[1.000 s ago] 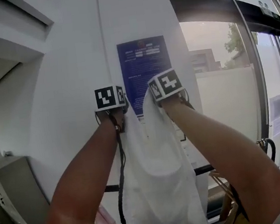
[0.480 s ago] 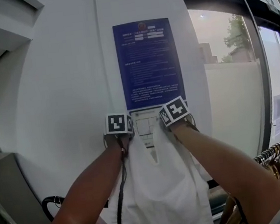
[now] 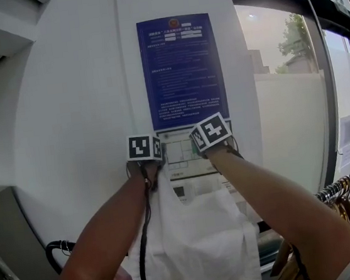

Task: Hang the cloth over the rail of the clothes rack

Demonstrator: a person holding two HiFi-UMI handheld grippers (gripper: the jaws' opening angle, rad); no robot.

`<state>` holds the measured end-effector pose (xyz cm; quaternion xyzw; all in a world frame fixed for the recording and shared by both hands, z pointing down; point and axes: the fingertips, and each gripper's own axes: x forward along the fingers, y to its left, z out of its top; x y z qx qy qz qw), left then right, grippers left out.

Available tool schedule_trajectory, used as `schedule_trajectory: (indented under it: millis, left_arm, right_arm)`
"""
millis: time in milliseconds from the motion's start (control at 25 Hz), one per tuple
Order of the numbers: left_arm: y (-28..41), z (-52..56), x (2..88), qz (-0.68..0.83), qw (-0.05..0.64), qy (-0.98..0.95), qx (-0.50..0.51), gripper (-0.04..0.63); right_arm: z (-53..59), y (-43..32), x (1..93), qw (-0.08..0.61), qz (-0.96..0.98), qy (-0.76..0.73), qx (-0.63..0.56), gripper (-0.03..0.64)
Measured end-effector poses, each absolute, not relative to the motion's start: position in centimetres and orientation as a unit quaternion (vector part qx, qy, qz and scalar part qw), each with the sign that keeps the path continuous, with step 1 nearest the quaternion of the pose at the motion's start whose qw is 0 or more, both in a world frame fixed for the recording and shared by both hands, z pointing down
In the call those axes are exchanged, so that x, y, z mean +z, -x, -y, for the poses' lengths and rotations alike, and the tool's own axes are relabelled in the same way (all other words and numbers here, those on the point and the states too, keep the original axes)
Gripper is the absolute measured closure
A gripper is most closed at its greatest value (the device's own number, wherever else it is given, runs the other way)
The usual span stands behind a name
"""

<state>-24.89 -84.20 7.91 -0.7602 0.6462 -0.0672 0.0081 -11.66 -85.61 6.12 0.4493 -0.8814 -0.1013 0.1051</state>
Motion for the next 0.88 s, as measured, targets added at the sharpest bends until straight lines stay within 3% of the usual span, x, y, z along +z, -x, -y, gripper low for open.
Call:
schedule_trajectory:
  millis: [160, 320, 880]
  left_arm:
    - [24.5, 83.7, 8.4, -0.619, -0.019, 0.78, -0.09, 0.281]
    - [24.2, 82.6, 7.7, -0.611, 0.007, 0.784, -0.107, 0.181]
    - [25.9, 77.7, 3.2, -0.598, -0.002, 0.798, -0.078, 0.172]
  right_arm:
    - [85.0, 11.5, 6.2, 0.111, 0.881, -0.448, -0.1, 0.514]
    - [83.8, 11.3, 5.7, 0.106, 0.88, -0.452, -0.105, 0.515]
    - [77.9, 10.7, 4.5, 0.1, 0.873, -0.465, -0.112, 0.515]
